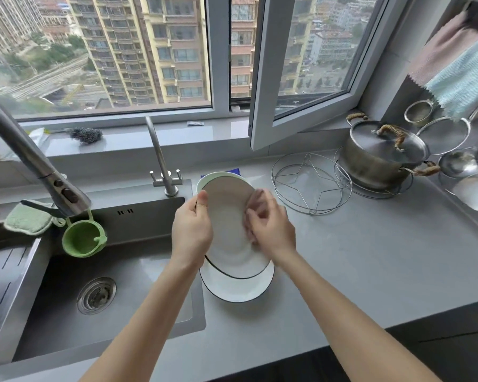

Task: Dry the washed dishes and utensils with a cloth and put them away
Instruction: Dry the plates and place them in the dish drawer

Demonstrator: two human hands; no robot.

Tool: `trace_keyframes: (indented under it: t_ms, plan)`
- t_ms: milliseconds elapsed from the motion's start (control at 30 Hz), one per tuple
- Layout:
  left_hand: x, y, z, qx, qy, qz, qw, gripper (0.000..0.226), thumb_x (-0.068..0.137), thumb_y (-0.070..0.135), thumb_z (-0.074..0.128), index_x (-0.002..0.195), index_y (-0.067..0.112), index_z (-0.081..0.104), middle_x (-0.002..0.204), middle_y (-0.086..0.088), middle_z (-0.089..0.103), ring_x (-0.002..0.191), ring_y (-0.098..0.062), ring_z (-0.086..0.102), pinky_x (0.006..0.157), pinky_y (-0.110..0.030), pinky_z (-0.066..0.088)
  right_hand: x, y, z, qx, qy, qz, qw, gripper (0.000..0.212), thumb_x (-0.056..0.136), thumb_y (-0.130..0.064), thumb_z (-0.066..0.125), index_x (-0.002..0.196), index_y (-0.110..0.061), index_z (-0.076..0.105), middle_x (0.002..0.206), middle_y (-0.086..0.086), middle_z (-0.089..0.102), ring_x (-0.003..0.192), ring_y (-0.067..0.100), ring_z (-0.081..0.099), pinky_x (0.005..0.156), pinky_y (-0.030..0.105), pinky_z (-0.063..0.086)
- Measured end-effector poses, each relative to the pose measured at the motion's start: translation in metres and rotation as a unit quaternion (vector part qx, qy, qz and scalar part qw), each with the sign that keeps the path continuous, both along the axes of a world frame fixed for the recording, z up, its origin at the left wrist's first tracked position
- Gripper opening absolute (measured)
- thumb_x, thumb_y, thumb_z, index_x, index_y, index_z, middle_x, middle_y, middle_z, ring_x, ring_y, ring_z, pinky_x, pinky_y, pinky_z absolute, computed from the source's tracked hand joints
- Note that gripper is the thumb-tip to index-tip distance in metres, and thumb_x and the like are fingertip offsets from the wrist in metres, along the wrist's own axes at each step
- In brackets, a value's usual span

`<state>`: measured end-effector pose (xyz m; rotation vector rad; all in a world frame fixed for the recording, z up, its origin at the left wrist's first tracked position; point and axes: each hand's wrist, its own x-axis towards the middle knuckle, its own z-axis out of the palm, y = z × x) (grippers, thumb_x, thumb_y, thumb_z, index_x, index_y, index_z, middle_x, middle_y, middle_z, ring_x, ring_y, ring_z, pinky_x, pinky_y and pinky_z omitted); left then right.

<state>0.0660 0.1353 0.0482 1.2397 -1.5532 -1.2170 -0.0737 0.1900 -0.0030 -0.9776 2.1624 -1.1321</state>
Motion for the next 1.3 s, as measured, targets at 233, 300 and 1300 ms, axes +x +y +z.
trace_keyframes:
  t_ms: [233,300,1300]
  plan:
    - [-0.004,0.003,0.009,0.009,0.097,0.077,0.992,0.044,0.100,0.037,0.037,0.068,0.006,0.039,0.059,0.000,0.019,0.048,-0.008,0.016,0.049,-0.027,0.016,-0.026,0.004,0.026,-0.109,-0.557,0.001,0.824,0.014,0.084,-0.007,0.055,0.090,-0.001,0.065,0.079,0.013,0.072,0.070,0.026,0.071,0.072,0.038,0.058]
    - [-0.009,0.008,0.004,0.016,0.101,0.120,0.987,0.043,0.100,0.035,0.037,0.063,0.012,0.034,0.057,0.003,0.020,0.044,-0.007,0.019,0.049,-0.027,0.018,-0.019,0.005,0.016,-0.111,-0.548,-0.046,0.828,0.014,0.086,-0.005,0.052,0.090,-0.004,0.065,0.076,0.012,0.072,0.064,0.026,0.069,0.063,0.039,0.056]
    - [-0.009,-0.009,0.011,0.089,0.103,0.053,0.989,0.024,0.099,0.020,0.044,0.081,0.022,0.060,0.073,0.010,0.055,0.074,-0.009,0.052,0.058,-0.008,0.041,-0.027,0.034,0.059,-0.034,-0.504,0.029,0.862,0.012,0.086,-0.013,0.047,0.076,-0.009,0.052,0.060,0.004,0.054,0.029,0.015,0.045,0.030,0.013,0.028]
